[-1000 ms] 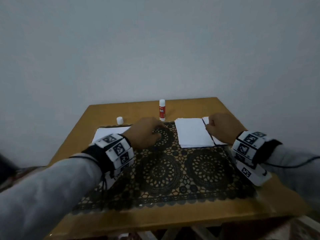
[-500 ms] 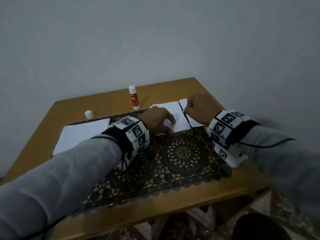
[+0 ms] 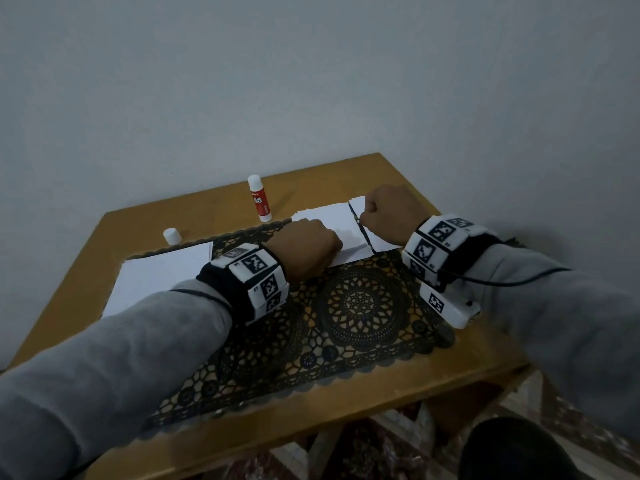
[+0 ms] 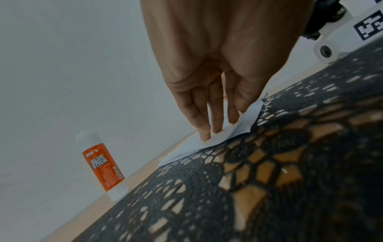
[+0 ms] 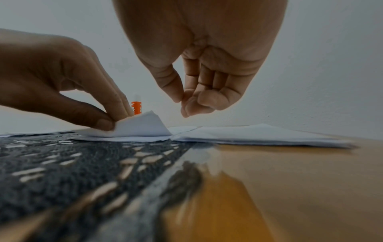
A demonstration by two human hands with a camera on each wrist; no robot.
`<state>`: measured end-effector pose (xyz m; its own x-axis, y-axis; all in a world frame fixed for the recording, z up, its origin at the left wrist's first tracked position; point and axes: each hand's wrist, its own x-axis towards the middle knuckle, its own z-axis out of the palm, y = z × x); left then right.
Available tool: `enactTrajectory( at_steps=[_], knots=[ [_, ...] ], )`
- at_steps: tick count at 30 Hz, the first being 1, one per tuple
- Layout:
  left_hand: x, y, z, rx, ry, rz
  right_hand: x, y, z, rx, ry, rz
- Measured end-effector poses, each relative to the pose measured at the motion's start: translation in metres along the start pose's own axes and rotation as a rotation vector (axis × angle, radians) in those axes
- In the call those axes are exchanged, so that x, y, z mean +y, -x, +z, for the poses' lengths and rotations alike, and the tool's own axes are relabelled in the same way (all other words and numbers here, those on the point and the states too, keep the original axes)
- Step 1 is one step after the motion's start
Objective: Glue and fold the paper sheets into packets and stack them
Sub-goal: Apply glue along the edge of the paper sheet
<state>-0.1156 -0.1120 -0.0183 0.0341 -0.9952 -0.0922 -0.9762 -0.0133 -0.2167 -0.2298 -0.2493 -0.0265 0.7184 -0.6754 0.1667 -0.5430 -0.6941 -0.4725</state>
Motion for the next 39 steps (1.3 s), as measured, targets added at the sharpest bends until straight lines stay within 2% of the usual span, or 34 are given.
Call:
enactTrajectory(
  at_steps=[4, 12, 16, 21, 27, 29, 33, 35, 39],
  knots=[
    [0.005, -0.004, 0.002, 0.012, -0.067, -0.018, 0.001, -0.001, 0.0, -0.007, -0.006, 0.012],
    [-0.002, -0.003, 0.001, 0.096, 0.25, -0.063, 0.002, -0.002, -0.002, -0.013, 0.002, 0.025],
    [-0.006, 0.003, 0.0, 0.143, 0.331, -0.048, 0.002, -0.001, -0.002, -0.022, 0.013, 0.03],
    [-0.011, 0.029, -0.007, 0.255, 0.342, -0.031, 0.001, 0.0, -0.003, -0.027, 0.001, 0.027],
    [-0.027, 0.096, -0.008, 0.368, 0.464, -0.037, -0.001, 0.004, -0.005, -0.046, 0.013, 0.03],
    [-0.035, 0.121, -0.005, 0.323, 0.473, -0.046, -0.002, 0.005, -0.006, -0.055, 0.02, 0.029],
    [-0.047, 0.161, 0.009, 0.099, 0.375, -0.071, -0.005, 0.008, -0.006, -0.073, 0.049, 0.01],
    [-0.05, 0.174, 0.016, -0.01, 0.327, -0.105, -0.006, 0.009, -0.005, -0.083, 0.082, -0.006],
    [-0.055, 0.184, 0.023, -0.121, 0.328, -0.101, -0.017, 0.004, -0.003, -0.104, 0.185, -0.067]
  ],
)
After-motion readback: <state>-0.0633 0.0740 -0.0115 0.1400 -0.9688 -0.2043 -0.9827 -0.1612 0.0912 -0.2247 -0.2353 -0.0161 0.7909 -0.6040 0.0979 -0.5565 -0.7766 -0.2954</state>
